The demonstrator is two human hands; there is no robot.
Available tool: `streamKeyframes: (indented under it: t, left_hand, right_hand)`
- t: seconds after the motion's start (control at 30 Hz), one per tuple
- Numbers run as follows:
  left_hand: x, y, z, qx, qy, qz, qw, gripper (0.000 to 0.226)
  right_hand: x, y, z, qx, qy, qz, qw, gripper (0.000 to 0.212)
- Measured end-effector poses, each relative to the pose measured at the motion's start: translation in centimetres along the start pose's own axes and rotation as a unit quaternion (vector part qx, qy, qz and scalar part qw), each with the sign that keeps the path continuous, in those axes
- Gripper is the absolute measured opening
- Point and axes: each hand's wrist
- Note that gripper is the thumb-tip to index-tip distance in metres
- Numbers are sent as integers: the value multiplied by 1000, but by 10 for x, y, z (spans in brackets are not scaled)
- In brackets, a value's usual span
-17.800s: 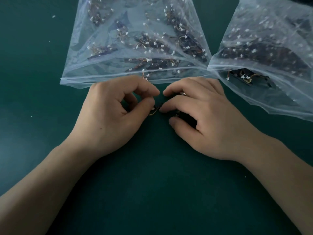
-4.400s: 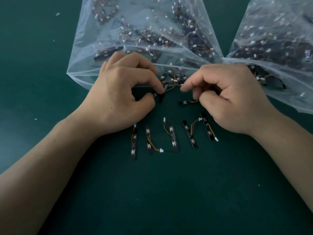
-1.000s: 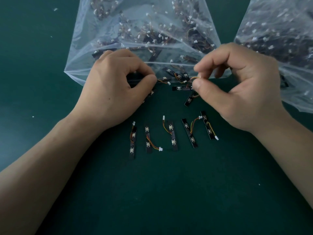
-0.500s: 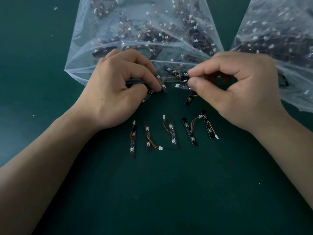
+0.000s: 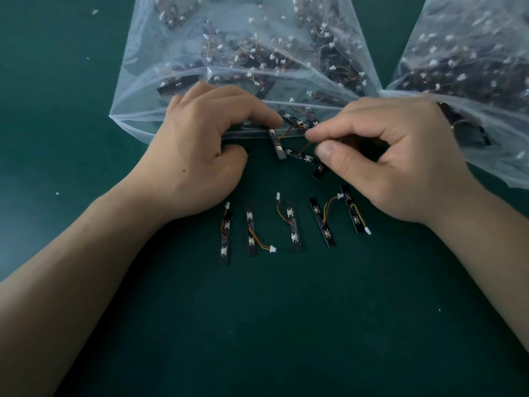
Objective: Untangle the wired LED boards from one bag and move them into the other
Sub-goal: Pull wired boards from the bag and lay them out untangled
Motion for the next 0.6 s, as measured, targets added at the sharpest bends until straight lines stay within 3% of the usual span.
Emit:
streamKeyframes:
  t: [0.13,0.27,0.47,0.6]
  left_hand:
    - [4,-1,0,-11,-7,-5,1000,54]
    - [4,-6,0,-26,-28,8,999,20]
    - [1,-5,-2,-27,-28,10,999,19]
    - [1,-4,-3,-26,-32,0,999,19]
  right_hand:
    - [-1,1,0,33,14,-2,999,15]
    - [-1,-1,1,44,34,-18,998,16]
    - [-1,0,0,46,56,-17,997,9]
    - [0,-1,0,6,58,-43,997,8]
Point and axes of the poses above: each hand's wrist, its own z-axis towards the middle knuckle, its own y-axis out of the back of the hand, x = y × z, and after that the axes turned 6 degrees about z, right-handed
